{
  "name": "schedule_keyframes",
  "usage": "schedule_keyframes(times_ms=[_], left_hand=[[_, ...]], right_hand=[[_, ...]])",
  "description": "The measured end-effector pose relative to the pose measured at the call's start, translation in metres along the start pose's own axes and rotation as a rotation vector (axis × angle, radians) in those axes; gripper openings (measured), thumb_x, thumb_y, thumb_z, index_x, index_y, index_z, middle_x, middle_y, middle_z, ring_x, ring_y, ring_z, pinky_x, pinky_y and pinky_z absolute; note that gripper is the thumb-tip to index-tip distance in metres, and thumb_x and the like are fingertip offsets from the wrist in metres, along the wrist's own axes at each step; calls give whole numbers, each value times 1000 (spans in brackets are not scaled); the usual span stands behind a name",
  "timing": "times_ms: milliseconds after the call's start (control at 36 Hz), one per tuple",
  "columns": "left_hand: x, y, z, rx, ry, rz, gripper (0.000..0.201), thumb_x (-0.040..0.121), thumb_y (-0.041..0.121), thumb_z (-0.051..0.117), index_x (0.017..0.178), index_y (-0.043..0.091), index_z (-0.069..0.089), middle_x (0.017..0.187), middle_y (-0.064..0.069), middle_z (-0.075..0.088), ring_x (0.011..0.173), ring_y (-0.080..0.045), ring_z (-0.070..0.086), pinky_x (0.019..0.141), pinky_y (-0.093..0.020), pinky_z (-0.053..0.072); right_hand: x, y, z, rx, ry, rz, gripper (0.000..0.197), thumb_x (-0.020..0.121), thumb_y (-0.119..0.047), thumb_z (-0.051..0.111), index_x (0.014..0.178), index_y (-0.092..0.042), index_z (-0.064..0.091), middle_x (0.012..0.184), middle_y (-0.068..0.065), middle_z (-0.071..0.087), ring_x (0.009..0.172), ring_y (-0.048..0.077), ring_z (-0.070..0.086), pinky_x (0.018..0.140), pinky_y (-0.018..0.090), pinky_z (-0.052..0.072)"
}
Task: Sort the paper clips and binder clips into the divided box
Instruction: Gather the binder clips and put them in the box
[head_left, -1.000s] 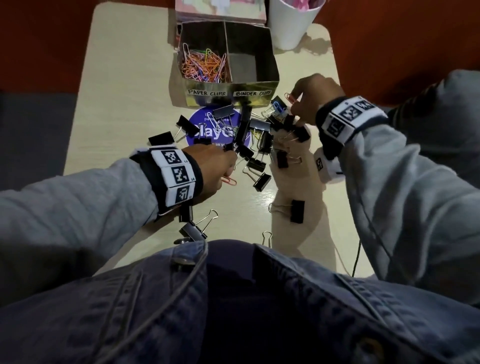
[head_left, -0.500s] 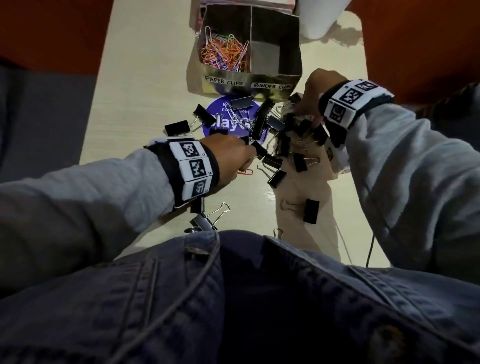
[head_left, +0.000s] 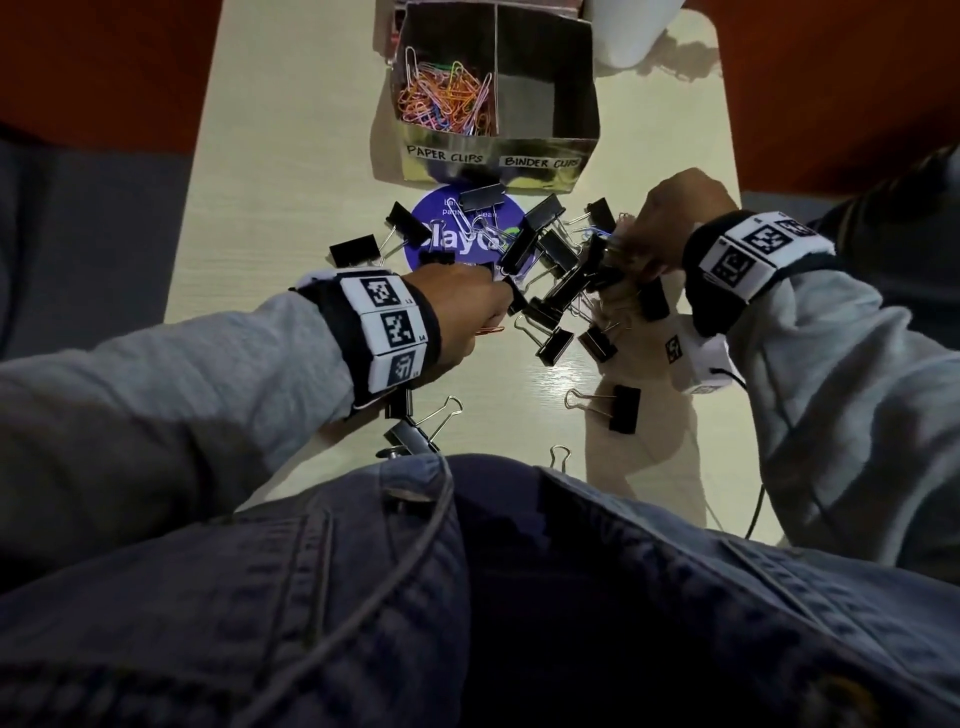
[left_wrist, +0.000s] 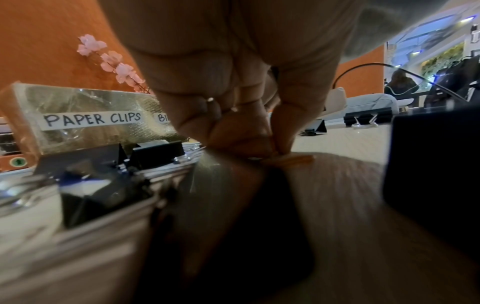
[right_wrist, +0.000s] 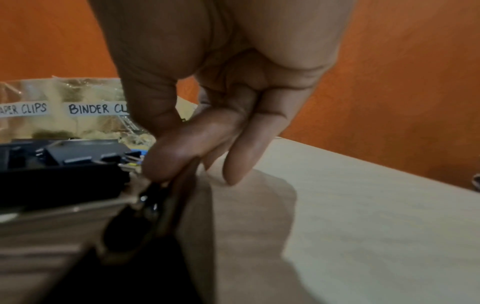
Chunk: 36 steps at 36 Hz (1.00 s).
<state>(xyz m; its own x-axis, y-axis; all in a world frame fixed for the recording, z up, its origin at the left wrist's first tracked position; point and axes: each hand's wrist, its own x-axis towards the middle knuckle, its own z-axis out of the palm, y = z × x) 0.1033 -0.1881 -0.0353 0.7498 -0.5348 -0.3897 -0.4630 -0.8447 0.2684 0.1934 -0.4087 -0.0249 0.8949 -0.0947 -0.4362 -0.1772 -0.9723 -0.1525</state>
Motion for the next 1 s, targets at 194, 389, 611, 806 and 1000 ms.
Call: schedule_keyframes(times_ms=[194, 389, 611, 806, 1000], left_hand=[[-2, -11, -17, -145, 77, -111, 20, 83, 3, 53, 90, 22, 57, 82, 5, 59, 84, -21, 56, 68, -28, 39], [24, -42, -91, -182, 461, -206, 22, 88, 1, 50, 102, 13, 62, 102, -9, 64, 94, -27, 59, 79, -34, 45], [73, -79, -118, -98, 360, -315, 15, 92, 10, 50, 97, 24, 50, 90, -10, 54, 81, -21, 48, 73, -26, 37], [50, -77, -102, -148, 520, -260, 28, 87, 18, 62, 116, 18, 59, 109, -4, 61, 95, -24, 57, 81, -36, 46], [-15, -33, -48, 138, 7, 83, 19, 86, 30, 63, 103, 24, 65, 101, 3, 59, 93, -18, 56, 72, -28, 41]], right_hand=[[-18, 6, 2, 35, 4, -94, 26, 86, -39, 63, 79, -14, 69, 77, 10, 73, 72, 30, 71, 76, 42, 58], [-15, -12, 6, -156, 59, -145, 25, 83, -36, 64, 100, -18, 69, 97, 13, 68, 84, 33, 61, 69, 31, 44], [-17, -27, 12, -391, 26, -193, 33, 80, -26, 69, 107, -10, 64, 86, 13, 60, 71, 29, 52, 64, 31, 40], [-19, -24, 11, -412, 42, -211, 33, 78, -31, 70, 105, -13, 62, 88, 13, 62, 72, 30, 51, 64, 32, 41], [-19, -12, -1, -99, 15, -126, 8, 78, -17, 69, 81, -12, 64, 83, 10, 61, 79, 28, 56, 64, 28, 37]])
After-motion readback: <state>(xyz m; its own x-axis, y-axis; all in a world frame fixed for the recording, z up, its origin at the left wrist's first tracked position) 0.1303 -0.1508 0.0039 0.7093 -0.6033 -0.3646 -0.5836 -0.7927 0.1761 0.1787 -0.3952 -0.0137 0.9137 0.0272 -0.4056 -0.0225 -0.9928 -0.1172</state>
